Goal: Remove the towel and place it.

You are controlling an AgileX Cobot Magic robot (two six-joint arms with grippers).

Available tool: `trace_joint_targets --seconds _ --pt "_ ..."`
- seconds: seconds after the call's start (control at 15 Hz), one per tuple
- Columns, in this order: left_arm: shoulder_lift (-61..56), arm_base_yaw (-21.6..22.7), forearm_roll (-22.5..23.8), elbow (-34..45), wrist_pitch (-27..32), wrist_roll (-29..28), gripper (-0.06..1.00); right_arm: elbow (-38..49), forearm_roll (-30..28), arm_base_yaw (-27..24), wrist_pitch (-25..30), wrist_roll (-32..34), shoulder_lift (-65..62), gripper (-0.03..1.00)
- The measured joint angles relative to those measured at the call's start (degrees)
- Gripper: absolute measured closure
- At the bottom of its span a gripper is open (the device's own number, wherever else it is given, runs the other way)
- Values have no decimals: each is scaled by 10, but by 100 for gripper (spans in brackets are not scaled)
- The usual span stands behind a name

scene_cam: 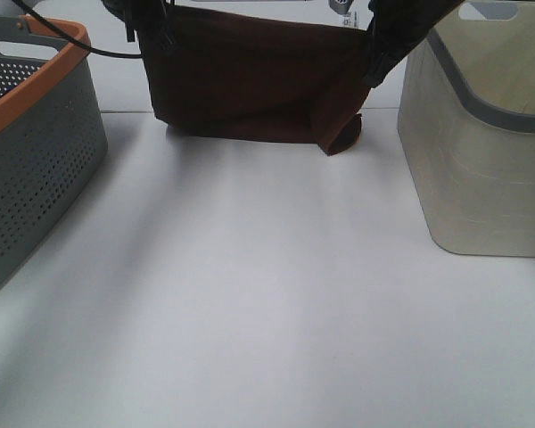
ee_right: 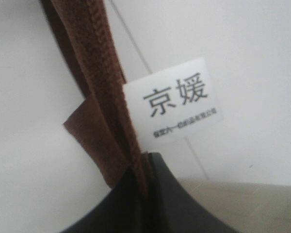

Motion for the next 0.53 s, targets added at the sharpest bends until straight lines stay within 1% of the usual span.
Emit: trace_joint_targets --seconds 0.07,0.13,0.27,0.33,0.4,0.47,0.53 --pt "0 -2 -11 0 30 8 94 0 10 0 23 0 -4 97" --pt "0 -2 -66 0 150 53 94 -1 52 0 129 -8 -12 97" --pt "0 -2 -104 0 246 98 94 -1 100 0 215 -30 -12 97" --pt "1 -2 -114 0 282 116 94 -1 124 0 258 -44 -12 97" --pt "2 -2 -127 -1 313 133 94 -1 136 0 294 -48 -12 97" --pt "4 -2 -138 -1 331 143 94 -1 141 0 308 -49 -12 97" --pt "9 -2 -155 -1 363 159 94 -1 148 0 344 -49 -12 97"
